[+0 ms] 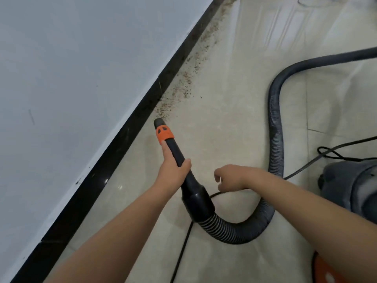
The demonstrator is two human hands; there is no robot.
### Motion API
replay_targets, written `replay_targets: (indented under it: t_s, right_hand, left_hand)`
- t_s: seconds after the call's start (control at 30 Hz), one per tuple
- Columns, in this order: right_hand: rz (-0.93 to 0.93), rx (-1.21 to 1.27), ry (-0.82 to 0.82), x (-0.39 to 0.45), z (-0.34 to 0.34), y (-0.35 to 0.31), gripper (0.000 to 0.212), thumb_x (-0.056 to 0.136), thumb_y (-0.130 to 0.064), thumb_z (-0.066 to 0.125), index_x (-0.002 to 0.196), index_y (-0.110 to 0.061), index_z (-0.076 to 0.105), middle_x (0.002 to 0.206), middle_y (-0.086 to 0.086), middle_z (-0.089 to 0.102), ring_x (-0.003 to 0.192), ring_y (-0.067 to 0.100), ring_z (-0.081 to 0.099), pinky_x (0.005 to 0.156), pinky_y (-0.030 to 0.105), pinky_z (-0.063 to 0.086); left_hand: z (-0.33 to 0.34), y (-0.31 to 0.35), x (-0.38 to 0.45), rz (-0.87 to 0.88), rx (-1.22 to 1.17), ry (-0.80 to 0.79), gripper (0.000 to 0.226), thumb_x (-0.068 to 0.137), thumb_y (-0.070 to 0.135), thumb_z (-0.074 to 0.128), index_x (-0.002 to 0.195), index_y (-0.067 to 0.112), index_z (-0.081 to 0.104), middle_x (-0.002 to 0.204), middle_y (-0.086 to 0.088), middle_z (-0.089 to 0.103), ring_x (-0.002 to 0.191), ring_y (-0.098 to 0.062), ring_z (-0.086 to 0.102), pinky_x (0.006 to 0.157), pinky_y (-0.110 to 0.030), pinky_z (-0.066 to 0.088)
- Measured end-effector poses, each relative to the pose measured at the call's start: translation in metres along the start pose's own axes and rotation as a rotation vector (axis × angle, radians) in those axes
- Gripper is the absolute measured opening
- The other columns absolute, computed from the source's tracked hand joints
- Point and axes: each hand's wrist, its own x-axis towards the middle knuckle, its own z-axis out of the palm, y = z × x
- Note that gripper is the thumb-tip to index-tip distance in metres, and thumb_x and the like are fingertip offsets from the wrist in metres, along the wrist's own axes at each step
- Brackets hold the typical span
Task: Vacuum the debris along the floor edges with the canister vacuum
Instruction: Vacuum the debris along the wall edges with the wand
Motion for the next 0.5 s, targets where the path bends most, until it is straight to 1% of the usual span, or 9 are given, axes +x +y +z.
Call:
replay_targets:
  t_s: [0.07, 0.13, 0.17, 0.2, 0.27, 0.3, 0.37, 0.43, 0.5]
  right_hand:
    - [0.035, -0.057, 0.082, -0.02, -0.01, -0.011, 0.035, 0.095, -0.023, 0.044, 0.126, -0.006, 0.046, 0.13, 0.013, 0.048, 0.117, 0.027, 0.048, 0.088, 0.032, 0.041]
    - [0.063, -0.047, 0.127, -0.045, -0.023, -0.02, 0.026, 0.095, -0.024, 0.042, 0.114, -0.008, 0.051, 0.125, 0.011, 0.05, 0.111, 0.026, 0.049, 0.083, 0.032, 0.04]
    - [0.077, -0.048, 0.162, -0.059, -0.03, -0.024, 0.016, 0.095, -0.023, 0.041, 0.097, -0.011, 0.051, 0.117, 0.009, 0.052, 0.102, 0.026, 0.05, 0.078, 0.031, 0.039]
    - [0.091, -0.054, 0.216, -0.074, -0.038, -0.028, 0.017, 0.094, -0.022, 0.041, 0.079, -0.015, 0.043, 0.103, 0.006, 0.052, 0.092, 0.024, 0.048, 0.072, 0.03, 0.036]
    - [0.13, -0.05, 0.305, -0.108, -0.056, -0.036, 0.034, 0.093, -0.02, 0.04, 0.064, -0.018, 0.024, 0.079, -0.002, 0.04, 0.083, 0.022, 0.043, 0.067, 0.03, 0.032]
    - [0.136, -0.025, 0.346, -0.126, -0.064, -0.039, 0.036, 0.093, -0.019, 0.041, 0.063, -0.018, 0.021, 0.075, -0.003, 0.035, 0.083, 0.023, 0.044, 0.066, 0.03, 0.031]
    - [0.151, 0.035, 0.418, -0.166, -0.083, -0.043, 0.031, 0.093, -0.018, 0.041, 0.065, -0.014, 0.028, 0.087, 0.001, 0.042, 0.092, 0.026, 0.048, 0.069, 0.03, 0.032]
    - [0.173, 0.083, 0.467, -0.211, -0.105, -0.044, 0.017, 0.094, -0.018, 0.041, 0.084, -0.005, 0.048, 0.107, 0.01, 0.048, 0.103, 0.027, 0.048, 0.071, 0.029, 0.031]
    - [0.208, 0.115, 0.525, -0.264, -0.133, -0.044, 0.025, 0.094, -0.02, 0.041, 0.107, -0.003, 0.054, 0.117, 0.012, 0.048, 0.107, 0.028, 0.048, 0.074, 0.03, 0.035]
  left_hand:
    - [-0.012, 0.015, -0.019, 0.017, 0.097, -0.036, 0.084, 0.095, 0.019, 0.048, 0.146, 0.023, -0.018, 0.123, -0.012, 0.051, 0.091, -0.022, 0.052, 0.079, -0.028, 0.042]
    - [-0.025, 0.036, -0.038, 0.037, 0.183, -0.066, 0.085, 0.094, 0.019, 0.049, 0.146, 0.021, -0.019, 0.111, -0.012, 0.053, 0.084, -0.021, 0.053, 0.072, -0.028, 0.042]
    - [-0.032, 0.049, -0.047, 0.043, 0.215, -0.084, 0.086, 0.094, 0.018, 0.049, 0.146, 0.021, -0.019, 0.106, -0.011, 0.052, 0.08, -0.019, 0.053, 0.068, -0.027, 0.042]
    - [-0.039, 0.061, -0.055, 0.051, 0.242, -0.103, 0.086, 0.094, 0.018, 0.049, 0.146, 0.021, -0.019, 0.102, -0.01, 0.05, 0.078, -0.018, 0.052, 0.067, -0.026, 0.042]
    - [-0.051, 0.092, -0.073, 0.058, 0.284, -0.149, 0.086, 0.093, 0.017, 0.049, 0.146, 0.021, -0.018, 0.101, -0.01, 0.048, 0.082, -0.02, 0.052, 0.07, -0.027, 0.042]
    - [-0.058, 0.108, -0.083, 0.06, 0.298, -0.178, 0.086, 0.093, 0.017, 0.049, 0.146, 0.021, -0.018, 0.102, -0.011, 0.049, 0.085, -0.021, 0.053, 0.073, -0.028, 0.042]
    - [-0.07, 0.144, -0.104, 0.075, 0.3, -0.232, 0.085, 0.093, 0.016, 0.05, 0.147, 0.021, -0.016, 0.104, -0.013, 0.052, 0.086, -0.022, 0.055, 0.074, -0.028, 0.043]
    - [-0.082, 0.184, -0.129, 0.088, 0.294, -0.281, 0.084, 0.093, 0.015, 0.05, 0.147, 0.02, -0.015, 0.102, -0.012, 0.053, 0.083, -0.019, 0.055, 0.07, -0.024, 0.044]
    - [-0.092, 0.228, -0.157, 0.123, 0.312, -0.319, 0.084, 0.093, 0.014, 0.05, 0.147, 0.021, -0.015, 0.098, -0.007, 0.051, 0.077, -0.013, 0.053, 0.061, -0.015, 0.041]
